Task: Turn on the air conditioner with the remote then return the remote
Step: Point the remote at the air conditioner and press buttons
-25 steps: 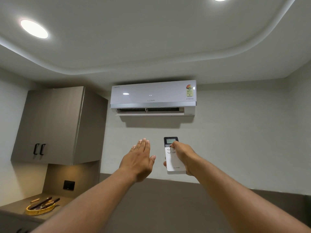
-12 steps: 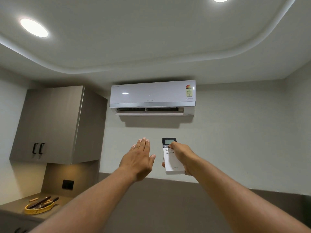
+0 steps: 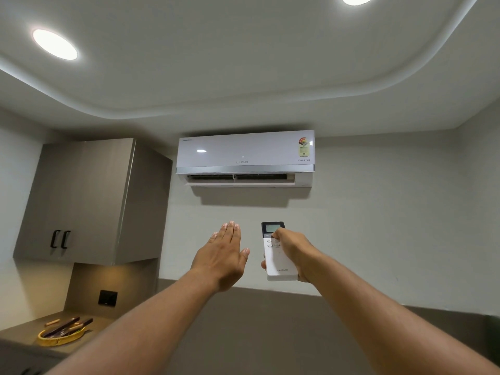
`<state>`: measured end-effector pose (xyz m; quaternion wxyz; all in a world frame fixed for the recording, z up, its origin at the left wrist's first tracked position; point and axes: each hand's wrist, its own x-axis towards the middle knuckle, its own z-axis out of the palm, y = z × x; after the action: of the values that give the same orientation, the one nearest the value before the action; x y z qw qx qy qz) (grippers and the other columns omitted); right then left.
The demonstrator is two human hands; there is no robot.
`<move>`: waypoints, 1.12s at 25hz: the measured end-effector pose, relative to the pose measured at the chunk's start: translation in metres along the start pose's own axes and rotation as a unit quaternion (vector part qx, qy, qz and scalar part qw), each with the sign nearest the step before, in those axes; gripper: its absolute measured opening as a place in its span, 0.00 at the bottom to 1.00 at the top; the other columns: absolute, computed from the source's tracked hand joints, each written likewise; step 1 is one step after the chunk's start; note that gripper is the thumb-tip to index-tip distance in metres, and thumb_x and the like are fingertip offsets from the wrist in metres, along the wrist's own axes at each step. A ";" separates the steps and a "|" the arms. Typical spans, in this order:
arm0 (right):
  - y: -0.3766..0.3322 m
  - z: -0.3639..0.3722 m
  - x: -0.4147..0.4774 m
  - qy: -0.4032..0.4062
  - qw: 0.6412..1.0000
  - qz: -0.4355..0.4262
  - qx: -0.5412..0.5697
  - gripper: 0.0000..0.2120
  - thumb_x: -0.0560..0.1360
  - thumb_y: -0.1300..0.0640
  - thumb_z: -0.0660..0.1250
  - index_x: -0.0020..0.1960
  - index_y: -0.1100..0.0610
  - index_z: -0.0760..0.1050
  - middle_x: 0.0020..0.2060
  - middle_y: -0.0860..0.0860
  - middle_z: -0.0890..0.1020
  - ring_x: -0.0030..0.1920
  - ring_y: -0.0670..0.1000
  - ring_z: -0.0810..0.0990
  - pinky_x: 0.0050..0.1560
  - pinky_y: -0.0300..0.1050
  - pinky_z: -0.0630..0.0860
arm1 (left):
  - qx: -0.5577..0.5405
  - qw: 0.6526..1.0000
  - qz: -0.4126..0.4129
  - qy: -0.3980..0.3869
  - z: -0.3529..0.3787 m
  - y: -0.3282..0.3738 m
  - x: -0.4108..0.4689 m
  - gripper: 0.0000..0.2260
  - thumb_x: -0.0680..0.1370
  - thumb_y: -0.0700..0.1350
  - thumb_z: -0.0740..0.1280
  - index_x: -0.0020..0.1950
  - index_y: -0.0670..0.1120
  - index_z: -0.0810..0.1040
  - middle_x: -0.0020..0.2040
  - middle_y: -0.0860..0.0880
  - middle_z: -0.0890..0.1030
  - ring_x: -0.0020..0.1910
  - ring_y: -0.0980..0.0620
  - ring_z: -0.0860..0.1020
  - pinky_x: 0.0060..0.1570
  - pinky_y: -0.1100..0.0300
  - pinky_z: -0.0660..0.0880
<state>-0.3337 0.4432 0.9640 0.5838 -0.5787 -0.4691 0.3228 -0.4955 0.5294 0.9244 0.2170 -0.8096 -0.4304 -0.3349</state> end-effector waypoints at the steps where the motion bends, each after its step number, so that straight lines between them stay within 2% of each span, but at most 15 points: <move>1: 0.000 0.000 0.000 0.000 1.000 0.000 -0.003 0.13 0.78 0.53 0.60 0.57 0.59 0.76 0.36 0.59 0.86 0.31 0.59 0.87 0.39 0.47 0.83 | -0.001 1.000 0.000 0.001 0.000 0.000 0.000 0.30 0.82 0.58 0.44 0.79 0.44 0.42 0.80 0.45 0.44 0.78 0.49 0.44 0.73 0.54 0.45; 6: 0.002 0.001 0.005 0.001 1.000 -0.001 -0.004 0.14 0.78 0.53 0.60 0.59 0.59 0.75 0.39 0.60 0.86 0.38 0.61 0.88 0.47 0.51 0.84 | -0.002 1.000 0.003 -0.001 0.002 -0.001 0.003 0.30 0.82 0.57 0.45 0.79 0.43 0.43 0.80 0.45 0.44 0.78 0.49 0.44 0.74 0.54 0.45; 10: 0.004 -0.001 0.005 0.005 1.000 0.001 -0.004 0.13 0.78 0.53 0.60 0.56 0.59 0.76 0.36 0.59 0.86 0.32 0.59 0.88 0.39 0.47 0.83 | -0.006 1.000 0.004 -0.005 0.006 0.000 0.005 0.30 0.82 0.57 0.45 0.79 0.43 0.43 0.80 0.45 0.44 0.78 0.49 0.44 0.74 0.53 0.45; 21: 0.014 -0.009 0.014 0.019 1.000 0.005 -0.003 0.10 0.77 0.52 0.62 0.54 0.57 0.75 0.25 0.56 0.85 0.33 0.60 0.88 0.43 0.49 0.83 | -0.036 0.999 0.017 -0.009 0.020 0.015 0.014 0.30 0.82 0.57 0.45 0.79 0.43 0.43 0.80 0.45 0.44 0.78 0.49 0.44 0.74 0.53 0.45; 25: 0.020 -0.022 0.016 0.028 1.000 0.010 0.004 0.11 0.77 0.52 0.64 0.54 0.58 0.76 0.26 0.56 0.85 0.32 0.60 0.87 0.35 0.46 0.82 | -0.055 0.998 0.026 -0.012 0.032 0.029 0.018 0.30 0.82 0.57 0.45 0.79 0.43 0.43 0.80 0.45 0.44 0.78 0.49 0.44 0.74 0.53 0.46; 28: 0.028 -0.041 0.015 0.046 0.999 0.015 0.006 0.11 0.77 0.51 0.64 0.53 0.58 0.76 0.26 0.56 0.84 0.32 0.60 0.87 0.35 0.46 0.81 | -0.072 0.996 0.042 -0.019 0.047 0.048 0.026 0.30 0.82 0.57 0.44 0.79 0.43 0.43 0.80 0.45 0.44 0.78 0.49 0.44 0.74 0.53 0.45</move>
<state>-0.2854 0.4453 0.9436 0.6032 -0.5968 -0.4307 0.3074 -0.4274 0.5482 0.9083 0.1638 -0.8468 -0.3751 -0.3398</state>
